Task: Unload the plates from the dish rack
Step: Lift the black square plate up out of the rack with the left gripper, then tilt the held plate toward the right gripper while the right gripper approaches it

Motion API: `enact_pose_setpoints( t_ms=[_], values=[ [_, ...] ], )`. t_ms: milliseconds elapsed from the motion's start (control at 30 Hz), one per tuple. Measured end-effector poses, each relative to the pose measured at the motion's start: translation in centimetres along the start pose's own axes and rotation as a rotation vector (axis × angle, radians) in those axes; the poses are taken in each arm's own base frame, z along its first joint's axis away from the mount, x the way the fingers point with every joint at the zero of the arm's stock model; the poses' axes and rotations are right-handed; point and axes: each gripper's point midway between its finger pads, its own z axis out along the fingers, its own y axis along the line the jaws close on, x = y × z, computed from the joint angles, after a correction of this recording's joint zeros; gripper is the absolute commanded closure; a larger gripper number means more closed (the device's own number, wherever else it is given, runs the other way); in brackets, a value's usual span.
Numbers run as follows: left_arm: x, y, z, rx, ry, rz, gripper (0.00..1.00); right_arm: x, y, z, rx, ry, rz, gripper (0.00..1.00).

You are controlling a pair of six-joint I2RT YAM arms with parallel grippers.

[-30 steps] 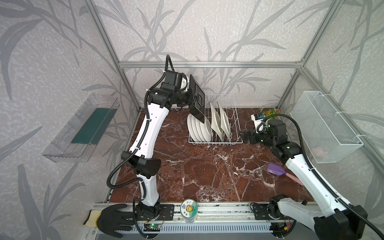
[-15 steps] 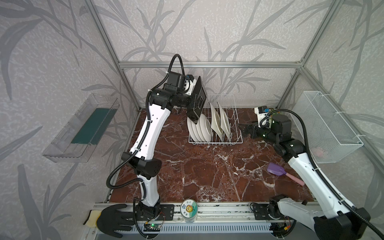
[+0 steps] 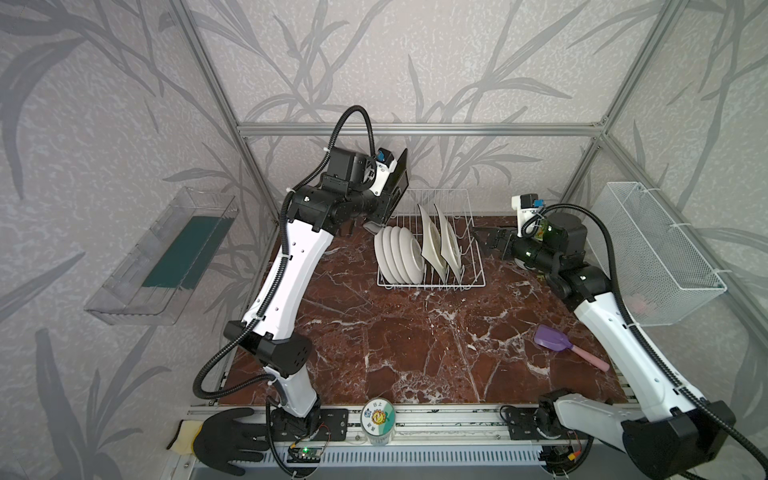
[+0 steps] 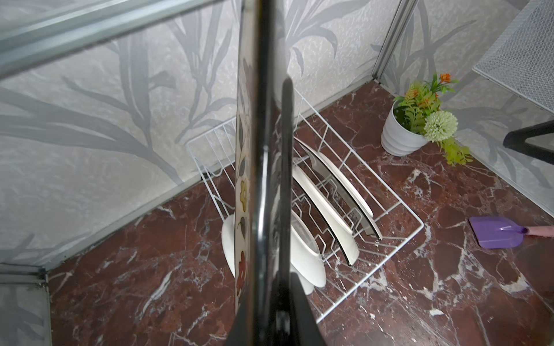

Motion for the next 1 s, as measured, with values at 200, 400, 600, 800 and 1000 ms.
enact_pose_setpoints(
  t_ms=[200, 400, 600, 800, 1000],
  values=[
    [0.5, -0.9, 0.0, -0.017, -0.032, 0.131, 1.00, -1.6, 0.2, 0.0, 0.013, -0.030, 0.055, 0.01],
    [2.4, -2.0, 1.8, -0.015, -0.003, 0.283, 1.00, -4.5, 0.7, 0.3, 0.000, -0.069, 0.128, 0.01],
    [5.2, -2.8, 2.4, -0.006, 0.011, 0.442, 1.00, -6.3, -0.6, 1.1, -0.019, -0.068, 0.254, 0.01],
    [5.5, -2.7, 2.2, -0.025, -0.003, 0.545, 1.00, -5.9, -1.3, 2.9, -0.053, -0.006, 0.354, 0.01],
    [4.2, -2.8, 1.9, -0.053, -0.078, 0.637, 1.00, -5.2, -0.9, 3.7, -0.096, 0.043, 0.407, 0.01]
  ],
)
